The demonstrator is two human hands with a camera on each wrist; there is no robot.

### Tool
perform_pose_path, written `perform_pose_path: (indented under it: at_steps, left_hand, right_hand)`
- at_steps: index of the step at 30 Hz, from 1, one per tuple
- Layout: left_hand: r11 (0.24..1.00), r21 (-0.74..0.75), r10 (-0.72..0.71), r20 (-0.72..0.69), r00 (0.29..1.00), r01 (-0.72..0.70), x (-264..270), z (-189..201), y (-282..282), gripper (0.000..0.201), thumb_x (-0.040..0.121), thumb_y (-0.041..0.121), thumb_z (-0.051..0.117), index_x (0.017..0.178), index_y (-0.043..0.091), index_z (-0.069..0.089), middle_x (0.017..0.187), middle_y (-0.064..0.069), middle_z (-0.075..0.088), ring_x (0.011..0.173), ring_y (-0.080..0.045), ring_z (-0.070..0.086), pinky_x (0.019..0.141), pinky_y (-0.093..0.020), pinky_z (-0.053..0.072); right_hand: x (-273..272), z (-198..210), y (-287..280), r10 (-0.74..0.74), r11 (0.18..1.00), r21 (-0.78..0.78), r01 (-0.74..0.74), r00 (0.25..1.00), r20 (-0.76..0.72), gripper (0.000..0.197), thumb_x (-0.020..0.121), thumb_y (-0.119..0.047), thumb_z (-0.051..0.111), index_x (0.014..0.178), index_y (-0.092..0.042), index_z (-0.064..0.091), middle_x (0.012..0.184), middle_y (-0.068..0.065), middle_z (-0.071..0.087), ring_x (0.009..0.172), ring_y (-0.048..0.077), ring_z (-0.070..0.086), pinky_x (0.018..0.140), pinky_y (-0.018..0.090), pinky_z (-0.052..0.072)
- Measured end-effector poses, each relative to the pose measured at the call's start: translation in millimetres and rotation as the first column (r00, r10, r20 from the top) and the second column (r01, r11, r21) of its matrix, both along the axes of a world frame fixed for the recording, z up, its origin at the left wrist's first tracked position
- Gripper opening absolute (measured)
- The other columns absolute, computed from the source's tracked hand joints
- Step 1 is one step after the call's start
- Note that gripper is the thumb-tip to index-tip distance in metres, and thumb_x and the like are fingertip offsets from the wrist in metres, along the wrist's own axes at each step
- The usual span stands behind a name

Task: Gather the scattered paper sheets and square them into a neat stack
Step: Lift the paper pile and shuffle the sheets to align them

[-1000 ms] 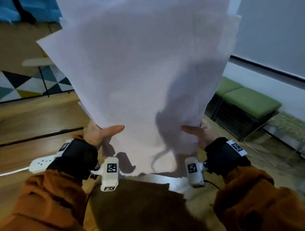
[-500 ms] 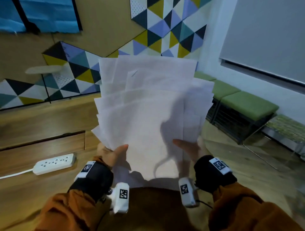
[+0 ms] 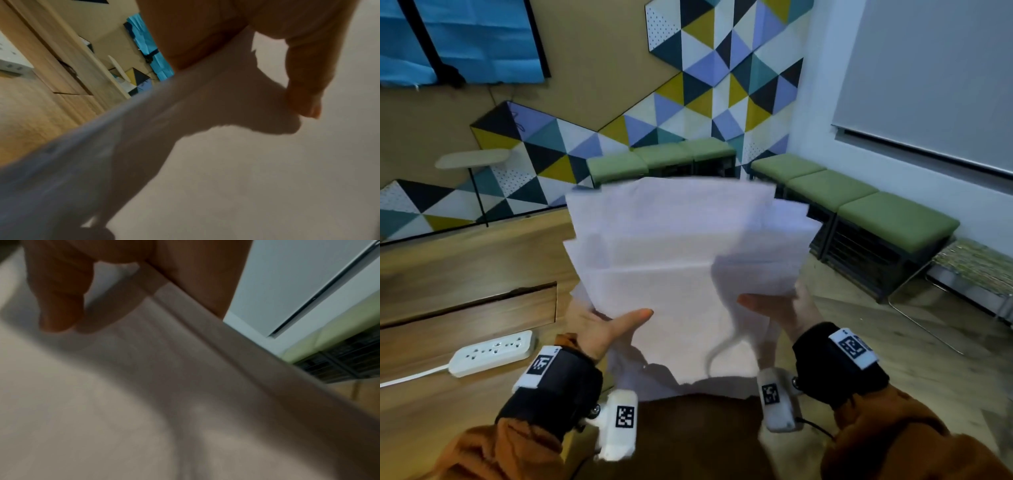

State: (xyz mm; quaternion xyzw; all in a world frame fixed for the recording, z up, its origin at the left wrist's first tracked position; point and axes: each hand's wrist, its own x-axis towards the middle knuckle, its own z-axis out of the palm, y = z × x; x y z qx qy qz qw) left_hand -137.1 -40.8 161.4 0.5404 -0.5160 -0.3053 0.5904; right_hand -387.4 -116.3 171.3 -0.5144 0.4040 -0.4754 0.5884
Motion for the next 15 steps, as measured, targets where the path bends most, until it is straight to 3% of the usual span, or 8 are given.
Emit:
perform_pose_path:
  at_steps: [2, 4, 6, 8, 9, 12, 14, 15]
  left_hand:
    - [1.0, -0.027, 0.006, 0.067, 0.998, -0.004, -4.7, 0.7, -3.8, 0.054, 0.047, 0.003, 0.087, 0.09, 0.022, 0.061, 0.082, 0.032, 0.07, 0.079, 0.011, 0.065, 0.062, -0.004, 0.05]
    - [0.998, -0.063, 0.023, 0.053, 0.998, -0.019, -6.2, 4.0, -6.5, 0.051, 0.047, 0.002, 0.084, 0.088, 0.023, 0.061, 0.083, 0.031, 0.07, 0.079, 0.01, 0.065, 0.062, -0.005, 0.05]
    - [0.995, -0.071, 0.065, 0.024, 0.998, -0.063, -2.7, 5.6, -6.9, 0.048, 0.046, 0.007, 0.082, 0.086, 0.025, 0.061, 0.078, 0.032, 0.07, 0.075, 0.011, 0.065, 0.06, -0.005, 0.05]
    - [0.996, -0.061, 0.072, 0.005, 0.997, -0.072, 5.9, -1.8, -6.8, 0.054, 0.046, -0.003, 0.084, 0.087, 0.024, 0.06, 0.076, 0.032, 0.07, 0.074, 0.012, 0.065, 0.059, -0.004, 0.05]
    - [0.997, -0.038, 0.062, 0.01, 0.998, -0.062, 5.4, -5.6, -6.3, 0.056, 0.049, -0.01, 0.083, 0.088, 0.024, 0.06, 0.074, 0.03, 0.071, 0.074, 0.013, 0.065, 0.059, -0.004, 0.049]
    - [0.995, -0.016, 0.096, -0.002, 0.995, -0.096, -11.1, -10.0, -7.0, 0.045, 0.061, -0.014, 0.074, 0.085, 0.02, 0.058, 0.071, 0.011, 0.067, 0.066, 0.018, 0.061, 0.055, -0.001, 0.046]
    - [0.988, -0.043, 0.146, -0.049, 0.988, -0.148, -19.8, -1.6, -9.5, 0.039, 0.067, -0.014, 0.07, 0.077, 0.021, 0.056, 0.07, 0.012, 0.062, 0.055, 0.018, 0.059, 0.049, -0.001, 0.044]
    - [0.987, -0.069, 0.143, -0.07, 0.987, -0.148, -18.8, 2.2, -12.2, 0.039, 0.067, -0.013, 0.07, 0.075, 0.022, 0.056, 0.063, 0.012, 0.065, 0.055, 0.017, 0.059, 0.048, -0.002, 0.045]
  right_hand:
    - [8.2, 5.2, 2.3, 0.064, 0.998, -0.02, -0.063, 0.996, 0.061, 0.064, 0.017, -0.009, 0.09, 0.075, -0.015, 0.065, 0.056, -0.011, 0.072, 0.06, 0.004, 0.067, 0.053, 0.019, 0.055]
    - [16.6, 6.5, 4.6, 0.041, 0.997, -0.062, -0.039, 0.999, 0.033, 0.046, 0.037, 0.004, 0.087, 0.069, -0.02, 0.065, 0.053, -0.015, 0.07, 0.054, -0.004, 0.064, 0.05, 0.013, 0.051]
    - [13.2, 2.6, 3.3, 0.01, 0.996, -0.084, -0.006, 0.999, 0.047, 0.043, 0.038, -0.013, 0.091, 0.071, -0.023, 0.067, 0.058, -0.015, 0.071, 0.058, -0.002, 0.066, 0.053, 0.015, 0.052]
    - [6.5, -4.0, 0.0, -0.012, 0.997, -0.071, 0.016, 0.998, 0.058, 0.068, 0.019, -0.029, 0.091, 0.082, -0.021, 0.063, 0.065, -0.012, 0.073, 0.065, 0.001, 0.066, 0.055, 0.016, 0.053]
    - [5.5, -7.4, -1.0, -0.007, 0.998, -0.055, 0.01, 0.999, 0.046, 0.071, 0.02, -0.026, 0.09, 0.085, -0.02, 0.061, 0.068, -0.009, 0.073, 0.066, 0.001, 0.065, 0.056, 0.015, 0.053]
    - [17.2, -14.6, 1.8, -0.004, 0.999, -0.036, 0.004, 1.0, -0.009, 0.037, 0.059, 0.009, 0.078, 0.077, -0.015, 0.058, 0.06, -0.013, 0.064, 0.057, -0.005, 0.056, 0.051, 0.004, 0.045]
    - [24.9, -10.3, 3.7, 0.002, 1.0, 0.001, -0.002, 1.0, 0.022, 0.034, 0.07, 0.017, 0.065, 0.072, -0.017, 0.058, 0.043, -0.019, 0.062, 0.052, -0.004, 0.057, 0.048, 0.003, 0.043]
    - [26.5, -4.9, 2.9, -0.003, 1.0, 0.011, 0.003, 0.998, 0.058, 0.033, 0.072, 0.017, 0.063, 0.076, -0.015, 0.06, 0.043, -0.019, 0.063, 0.05, -0.004, 0.059, 0.048, 0.005, 0.045]
